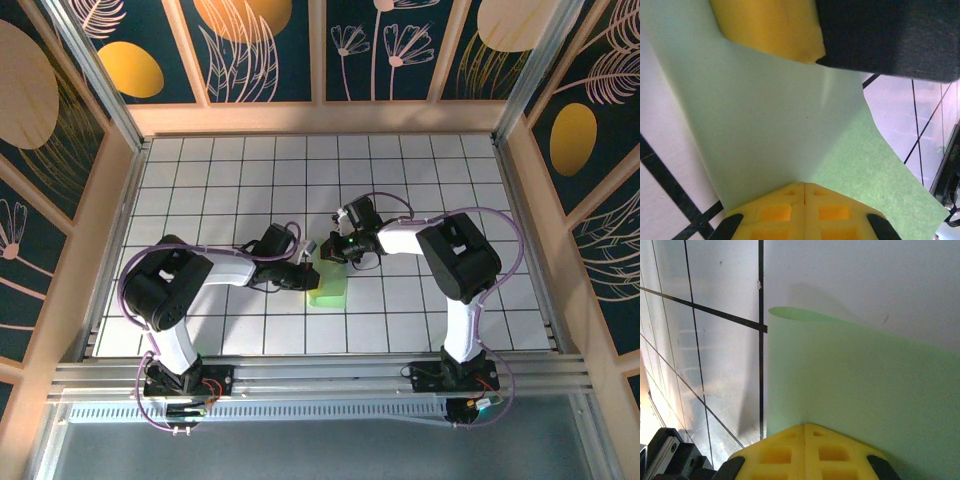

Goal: Fold a paper plane with a square sheet of paper (fold left side to right side)

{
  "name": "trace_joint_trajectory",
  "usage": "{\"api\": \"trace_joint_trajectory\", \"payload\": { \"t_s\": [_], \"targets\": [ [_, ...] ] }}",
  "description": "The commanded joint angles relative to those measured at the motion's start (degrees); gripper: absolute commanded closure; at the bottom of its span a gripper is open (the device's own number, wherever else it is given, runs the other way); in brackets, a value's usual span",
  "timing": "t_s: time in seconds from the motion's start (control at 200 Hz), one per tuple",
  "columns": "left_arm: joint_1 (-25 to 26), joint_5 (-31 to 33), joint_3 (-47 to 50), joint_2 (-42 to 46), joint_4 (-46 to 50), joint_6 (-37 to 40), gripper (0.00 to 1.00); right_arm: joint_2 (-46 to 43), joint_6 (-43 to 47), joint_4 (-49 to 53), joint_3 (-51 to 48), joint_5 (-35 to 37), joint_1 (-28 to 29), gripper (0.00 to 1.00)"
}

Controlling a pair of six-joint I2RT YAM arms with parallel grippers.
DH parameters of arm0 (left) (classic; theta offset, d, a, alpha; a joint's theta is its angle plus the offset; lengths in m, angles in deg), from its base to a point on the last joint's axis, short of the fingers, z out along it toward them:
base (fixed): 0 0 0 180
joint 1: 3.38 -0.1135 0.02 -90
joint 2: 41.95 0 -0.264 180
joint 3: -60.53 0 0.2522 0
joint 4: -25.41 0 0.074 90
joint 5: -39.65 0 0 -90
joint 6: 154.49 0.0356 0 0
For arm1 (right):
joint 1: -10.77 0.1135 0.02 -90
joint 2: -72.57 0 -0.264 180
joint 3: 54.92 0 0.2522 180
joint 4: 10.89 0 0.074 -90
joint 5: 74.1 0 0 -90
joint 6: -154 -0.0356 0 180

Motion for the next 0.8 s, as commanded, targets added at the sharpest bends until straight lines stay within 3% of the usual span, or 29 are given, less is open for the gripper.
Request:
{"api": "trace_joint_trajectory", "payload": {
  "t_s": [0.0, 0.791],
  "targets": [
    [2.11, 0.13, 3.63, -0.28, 6.88, 0.92, 1.0, 2.76, 1.67, 5.75, -1.47, 6.82, -0.23, 1.0],
    [3.9, 0.25, 11.21, 6.75, 9.79, -0.74, 1.0, 2.67, 2.2, 6.27, -1.22, 6.84, -0.23, 1.0]
  ]
}}
